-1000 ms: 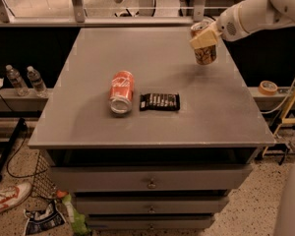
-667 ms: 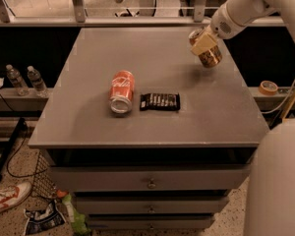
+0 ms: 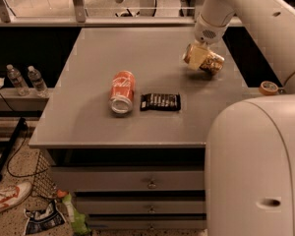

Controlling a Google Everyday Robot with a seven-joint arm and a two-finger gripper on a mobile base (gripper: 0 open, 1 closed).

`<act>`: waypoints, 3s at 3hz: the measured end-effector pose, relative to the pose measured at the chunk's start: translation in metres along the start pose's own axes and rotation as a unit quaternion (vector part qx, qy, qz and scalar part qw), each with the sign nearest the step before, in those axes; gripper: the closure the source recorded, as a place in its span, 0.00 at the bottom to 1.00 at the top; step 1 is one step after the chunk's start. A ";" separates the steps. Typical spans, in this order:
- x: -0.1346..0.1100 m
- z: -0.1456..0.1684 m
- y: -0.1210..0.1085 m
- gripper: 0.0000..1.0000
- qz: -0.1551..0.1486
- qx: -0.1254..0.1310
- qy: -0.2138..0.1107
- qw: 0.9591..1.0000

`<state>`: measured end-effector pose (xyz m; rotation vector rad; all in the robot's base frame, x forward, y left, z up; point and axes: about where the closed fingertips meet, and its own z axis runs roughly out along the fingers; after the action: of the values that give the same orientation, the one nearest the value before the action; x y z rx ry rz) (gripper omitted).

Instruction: Knock orange can over

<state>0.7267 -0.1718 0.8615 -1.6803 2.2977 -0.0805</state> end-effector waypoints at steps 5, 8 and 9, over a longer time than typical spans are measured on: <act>-0.007 0.024 0.001 0.12 -0.031 -0.018 0.025 0.999; 0.021 0.008 0.001 0.00 0.001 0.001 0.001 1.000; 0.080 -0.023 0.014 0.00 0.066 0.036 -0.027 0.997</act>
Offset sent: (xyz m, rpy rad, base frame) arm -0.0017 0.0046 -0.0086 -0.0532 0.0454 0.0473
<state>0.6856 -0.2454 0.8645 -1.4739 2.3300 -0.0893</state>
